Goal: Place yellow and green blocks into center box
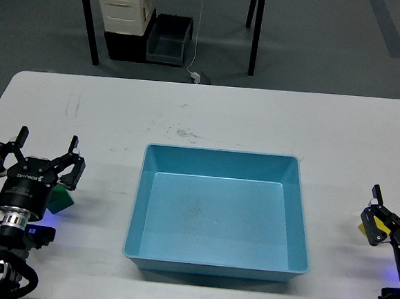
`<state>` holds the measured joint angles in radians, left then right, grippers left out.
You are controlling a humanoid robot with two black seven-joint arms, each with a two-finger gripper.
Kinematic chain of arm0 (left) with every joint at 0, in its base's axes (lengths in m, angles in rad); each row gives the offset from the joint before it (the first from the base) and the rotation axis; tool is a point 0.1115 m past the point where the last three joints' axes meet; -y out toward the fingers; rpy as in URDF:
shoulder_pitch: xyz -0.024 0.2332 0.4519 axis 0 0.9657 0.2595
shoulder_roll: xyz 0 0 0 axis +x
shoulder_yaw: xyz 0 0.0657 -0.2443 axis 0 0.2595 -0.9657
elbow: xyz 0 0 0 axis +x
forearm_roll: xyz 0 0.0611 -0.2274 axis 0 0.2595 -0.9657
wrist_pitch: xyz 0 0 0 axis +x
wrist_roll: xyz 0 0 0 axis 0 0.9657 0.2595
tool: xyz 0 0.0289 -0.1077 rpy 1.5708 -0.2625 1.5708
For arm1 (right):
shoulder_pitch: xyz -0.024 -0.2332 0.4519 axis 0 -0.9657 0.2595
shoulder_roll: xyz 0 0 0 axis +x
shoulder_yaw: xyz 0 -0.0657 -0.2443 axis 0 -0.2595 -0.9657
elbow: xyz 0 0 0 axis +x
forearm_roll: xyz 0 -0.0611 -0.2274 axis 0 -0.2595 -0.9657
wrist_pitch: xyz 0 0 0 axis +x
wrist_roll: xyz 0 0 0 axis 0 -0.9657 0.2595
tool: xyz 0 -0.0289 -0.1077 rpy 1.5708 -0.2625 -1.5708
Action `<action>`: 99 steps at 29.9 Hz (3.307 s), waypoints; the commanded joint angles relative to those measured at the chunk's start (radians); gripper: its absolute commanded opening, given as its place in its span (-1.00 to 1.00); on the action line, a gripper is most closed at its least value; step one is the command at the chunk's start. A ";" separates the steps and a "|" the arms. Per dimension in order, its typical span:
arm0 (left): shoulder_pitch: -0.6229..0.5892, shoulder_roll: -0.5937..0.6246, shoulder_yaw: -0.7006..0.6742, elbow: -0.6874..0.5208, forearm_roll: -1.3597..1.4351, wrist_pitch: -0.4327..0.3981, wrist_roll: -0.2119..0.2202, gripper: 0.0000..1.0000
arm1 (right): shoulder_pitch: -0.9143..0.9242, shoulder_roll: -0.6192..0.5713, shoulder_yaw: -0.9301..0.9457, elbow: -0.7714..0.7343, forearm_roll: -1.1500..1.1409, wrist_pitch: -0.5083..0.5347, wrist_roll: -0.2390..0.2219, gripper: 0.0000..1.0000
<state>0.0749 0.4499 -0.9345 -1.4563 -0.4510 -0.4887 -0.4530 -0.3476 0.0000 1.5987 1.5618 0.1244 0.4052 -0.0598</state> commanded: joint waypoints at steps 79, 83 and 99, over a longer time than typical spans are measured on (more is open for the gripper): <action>-0.012 -0.112 -0.001 0.077 0.006 0.000 0.002 1.00 | 1.162 -0.947 -1.309 -0.275 -2.229 0.084 0.548 0.99; -0.012 -0.120 -0.001 0.077 0.006 0.000 0.002 1.00 | 1.161 -0.948 -1.312 -0.275 -2.231 0.084 0.548 0.99; -0.012 -0.126 -0.003 0.086 0.005 0.000 0.002 1.00 | 1.158 -0.910 -1.353 -0.330 -2.231 0.084 0.548 0.99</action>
<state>0.0629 0.3239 -0.9371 -1.3719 -0.4455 -0.4887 -0.4510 0.8149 -0.9276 0.2456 1.2585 -2.1064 0.4887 0.4886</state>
